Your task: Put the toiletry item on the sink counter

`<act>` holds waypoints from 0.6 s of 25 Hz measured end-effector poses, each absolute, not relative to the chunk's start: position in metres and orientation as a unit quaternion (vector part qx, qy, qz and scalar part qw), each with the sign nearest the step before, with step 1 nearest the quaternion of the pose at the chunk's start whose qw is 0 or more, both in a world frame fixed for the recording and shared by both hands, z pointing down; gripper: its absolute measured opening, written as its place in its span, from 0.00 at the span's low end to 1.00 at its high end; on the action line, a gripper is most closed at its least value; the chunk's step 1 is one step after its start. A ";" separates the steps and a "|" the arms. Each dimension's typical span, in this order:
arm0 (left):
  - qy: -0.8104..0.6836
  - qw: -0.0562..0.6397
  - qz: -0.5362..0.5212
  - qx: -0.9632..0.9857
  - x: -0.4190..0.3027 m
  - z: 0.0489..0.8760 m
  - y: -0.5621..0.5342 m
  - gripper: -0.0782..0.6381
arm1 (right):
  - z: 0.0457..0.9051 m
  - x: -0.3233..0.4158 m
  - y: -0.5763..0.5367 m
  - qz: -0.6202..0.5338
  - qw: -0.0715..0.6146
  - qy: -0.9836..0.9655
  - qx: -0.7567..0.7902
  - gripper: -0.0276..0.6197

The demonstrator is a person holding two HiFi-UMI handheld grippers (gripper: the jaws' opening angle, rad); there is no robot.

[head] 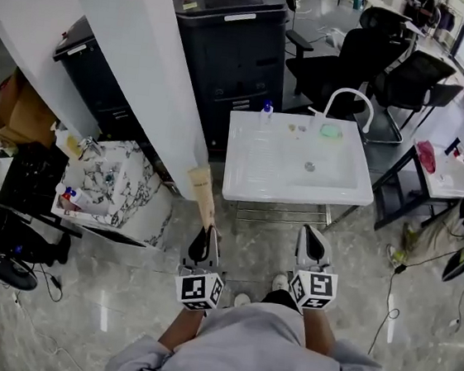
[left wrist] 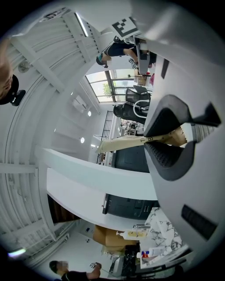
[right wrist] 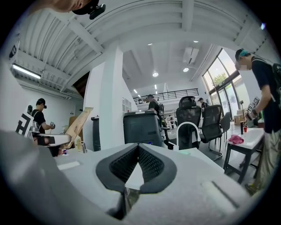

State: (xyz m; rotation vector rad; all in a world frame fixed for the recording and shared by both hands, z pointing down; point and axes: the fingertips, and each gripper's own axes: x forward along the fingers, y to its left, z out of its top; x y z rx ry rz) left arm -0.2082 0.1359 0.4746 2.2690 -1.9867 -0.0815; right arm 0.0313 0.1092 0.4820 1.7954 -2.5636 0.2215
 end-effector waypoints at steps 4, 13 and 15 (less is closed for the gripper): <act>-0.662 0.068 -0.028 0.746 -0.215 0.480 0.131 0.16 | 0.484 0.023 0.099 0.069 0.008 -0.822 0.565 0.05; -0.678 0.062 -0.032 0.732 -0.215 0.482 0.102 0.16 | 0.487 0.014 0.061 0.068 0.008 -0.838 0.542 0.05; -0.680 0.064 -0.030 0.730 -0.213 0.485 0.092 0.16 | 0.487 0.017 0.048 0.065 0.006 -0.840 0.539 0.05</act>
